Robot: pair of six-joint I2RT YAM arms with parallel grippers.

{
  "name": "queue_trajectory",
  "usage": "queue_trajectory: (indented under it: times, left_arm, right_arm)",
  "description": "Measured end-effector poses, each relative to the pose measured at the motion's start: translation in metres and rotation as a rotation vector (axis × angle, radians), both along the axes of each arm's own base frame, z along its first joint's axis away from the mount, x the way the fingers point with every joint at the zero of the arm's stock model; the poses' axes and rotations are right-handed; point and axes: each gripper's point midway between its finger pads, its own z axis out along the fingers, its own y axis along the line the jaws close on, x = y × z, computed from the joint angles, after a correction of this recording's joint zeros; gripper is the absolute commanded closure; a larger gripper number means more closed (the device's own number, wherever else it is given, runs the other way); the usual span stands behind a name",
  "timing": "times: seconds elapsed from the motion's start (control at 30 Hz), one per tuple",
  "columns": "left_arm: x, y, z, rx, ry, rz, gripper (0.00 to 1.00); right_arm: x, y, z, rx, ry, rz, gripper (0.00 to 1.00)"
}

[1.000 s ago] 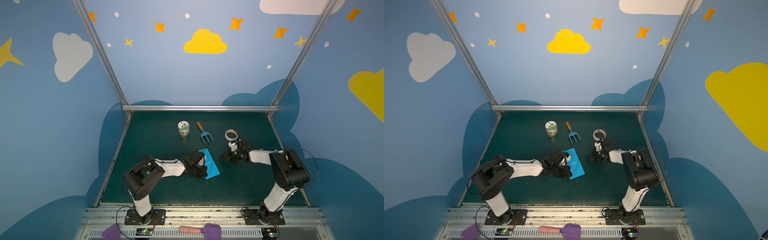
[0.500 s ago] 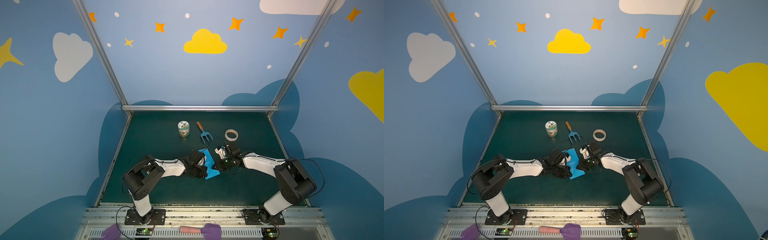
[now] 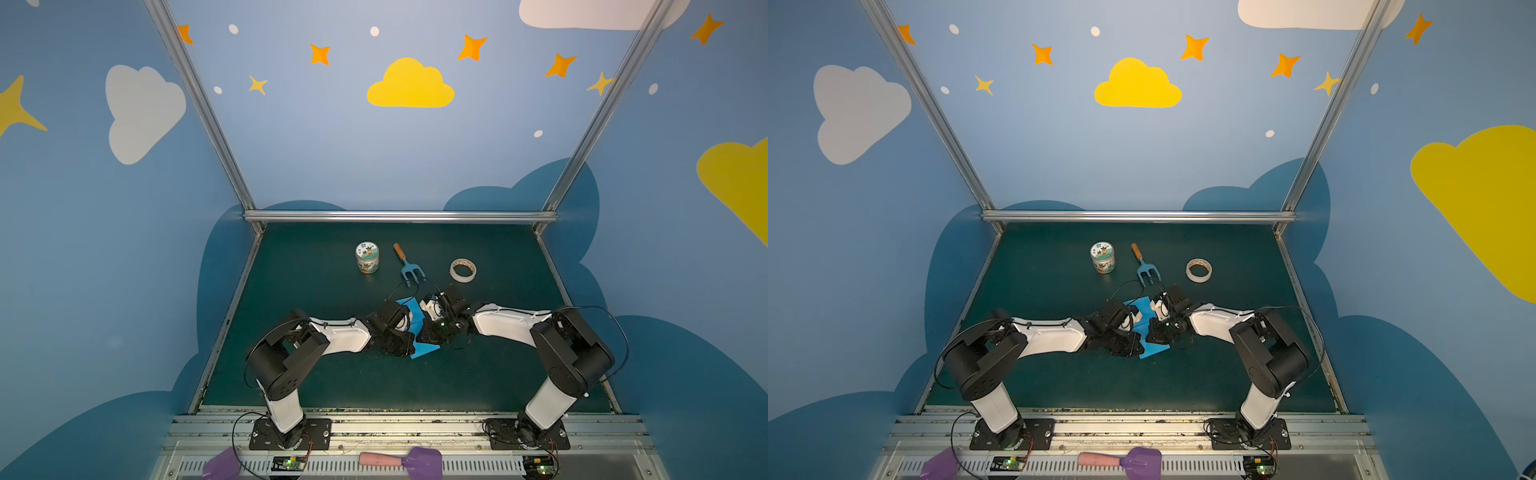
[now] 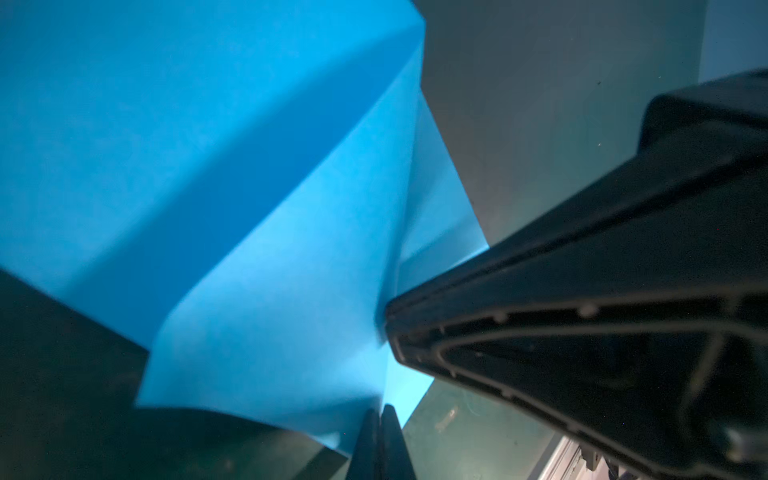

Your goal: Fold a paper plane with a square sheet of paper (fold left side to right side)

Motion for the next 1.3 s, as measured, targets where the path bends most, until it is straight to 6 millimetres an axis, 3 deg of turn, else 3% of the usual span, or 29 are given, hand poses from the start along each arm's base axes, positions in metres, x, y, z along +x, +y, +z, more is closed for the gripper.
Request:
queue_trajectory:
  times: [0.33, 0.73, 0.93, 1.3]
  left_arm:
    - [0.0, 0.0, 0.0, 0.0, -0.002, -0.003, 0.96]
    - [-0.001, 0.0, 0.0, 0.0, -0.002, -0.008, 0.96]
    - [-0.001, 0.0, 0.0, 0.0, -0.002, -0.008, 0.96]
    - [-0.002, 0.0, 0.0, -0.001, 0.003, -0.011, 0.96]
  right_arm:
    - [0.007, -0.003, -0.008, -0.005, -0.006, -0.002, 1.0]
    - [0.035, -0.024, -0.009, 0.026, -0.022, -0.07, 1.0]
    - [0.041, -0.025, -0.009, 0.044, 0.001, -0.075, 1.0]
    - [0.072, -0.031, -0.009, 0.032, -0.007, -0.102, 1.0]
